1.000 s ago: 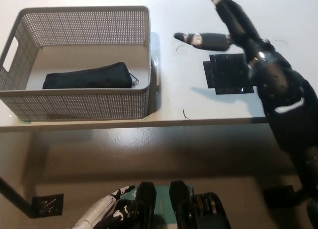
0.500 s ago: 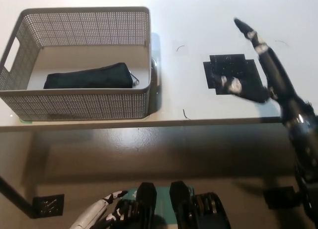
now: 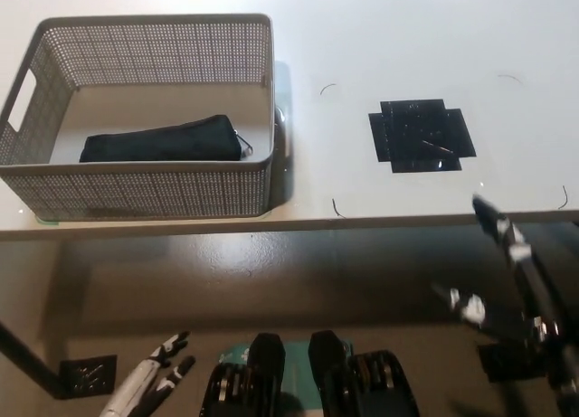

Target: Use the right hand to pick up the pencil case on the right hand side and put it into a grey container on the left side

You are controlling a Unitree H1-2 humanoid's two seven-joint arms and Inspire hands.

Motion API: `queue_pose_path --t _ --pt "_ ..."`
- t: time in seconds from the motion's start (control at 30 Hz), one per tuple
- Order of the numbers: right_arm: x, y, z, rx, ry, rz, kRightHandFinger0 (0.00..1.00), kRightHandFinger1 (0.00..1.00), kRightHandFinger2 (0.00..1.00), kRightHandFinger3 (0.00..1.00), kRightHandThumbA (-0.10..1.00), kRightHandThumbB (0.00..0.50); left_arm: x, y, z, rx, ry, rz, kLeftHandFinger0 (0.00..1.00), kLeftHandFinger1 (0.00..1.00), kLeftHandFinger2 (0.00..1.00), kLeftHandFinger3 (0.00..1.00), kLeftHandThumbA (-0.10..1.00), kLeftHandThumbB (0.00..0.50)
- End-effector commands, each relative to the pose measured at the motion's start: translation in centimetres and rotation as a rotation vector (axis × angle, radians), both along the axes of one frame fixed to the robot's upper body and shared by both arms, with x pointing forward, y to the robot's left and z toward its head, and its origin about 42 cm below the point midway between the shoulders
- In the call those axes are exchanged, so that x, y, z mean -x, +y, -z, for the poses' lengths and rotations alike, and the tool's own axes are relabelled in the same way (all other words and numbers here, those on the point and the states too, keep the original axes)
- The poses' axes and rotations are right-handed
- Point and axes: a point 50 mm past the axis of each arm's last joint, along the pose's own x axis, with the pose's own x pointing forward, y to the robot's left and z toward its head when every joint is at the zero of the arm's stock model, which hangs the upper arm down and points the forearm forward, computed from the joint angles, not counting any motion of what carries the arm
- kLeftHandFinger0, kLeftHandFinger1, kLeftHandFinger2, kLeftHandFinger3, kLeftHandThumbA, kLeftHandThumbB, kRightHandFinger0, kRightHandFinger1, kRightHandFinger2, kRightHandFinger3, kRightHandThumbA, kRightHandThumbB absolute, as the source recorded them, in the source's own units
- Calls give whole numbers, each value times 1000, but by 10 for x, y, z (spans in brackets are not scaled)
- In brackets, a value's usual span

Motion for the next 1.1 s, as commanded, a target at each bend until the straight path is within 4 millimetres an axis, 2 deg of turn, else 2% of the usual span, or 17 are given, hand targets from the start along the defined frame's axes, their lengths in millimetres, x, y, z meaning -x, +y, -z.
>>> queue_pose_path --t 0.0,0.17,0.27,0.43,0.5,0.53,0.6,0.63,0.77,0.93,1.03,1.07 --pt "21 -8 20 -100 -25 9 1000 1000 1000 1000 1000 396 7 12 -8 73 -57 -69 1000 1000 1000 1000 1000 500" --pt "41 -21 53 -100 69 19 1000 1000 1000 1000 1000 351 26 18 -11 118 -67 -102 1000 1000 1000 1000 1000 500" --pt "44 -27 66 -93 98 37 1000 1000 1000 1000 1000 393 28 25 -16 145 -77 -117 1000 1000 1000 1000 1000 500" --pt "31 -36 76 -115 120 55 1000 1000 1000 1000 1000 360 8 31 -32 159 -130 -127 1000 1000 1000 1000 1000 500" --pt "31 -42 85 -117 133 71 1000 1000 1000 1000 1000 336 4 38 -32 170 -126 -146 1000 1000 1000 992 1000 500" --pt "31 -42 92 -144 147 92 1000 1000 1000 1000 1000 350 2 41 -31 185 -120 -164 1000 1000 1000 991 1000 500" --pt "31 -41 101 -172 147 109 1000 1000 1000 1000 1000 332 -3 49 -30 203 -107 -185 1000 1000 1000 1000 1000 500" --pt "31 -40 104 -186 150 116 1000 1000 1000 1000 1000 338 -6 52 -30 202 -105 -192 1000 1000 1000 1000 1000 500" --pt "35 -42 121 -253 185 150 1000 1000 1000 1000 1000 307 -12 54 -29 200 -111 -223 1000 1000 1000 984 1000 500" --pt "35 -42 130 -287 212 182 1000 1000 1000 1000 1000 375 -10 57 -24 202 -97 -254 1000 1000 1000 967 1000 500" --pt "32 -45 132 -297 214 199 1000 1000 1000 1000 1000 355 -13 55 -21 197 -89 -257 1000 1000 977 942 1000 500" --pt "27 -44 130 -307 207 201 1000 1000 1000 1000 1000 363 -18 55 -23 201 -93 -257 1000 1000 967 935 1000 500"
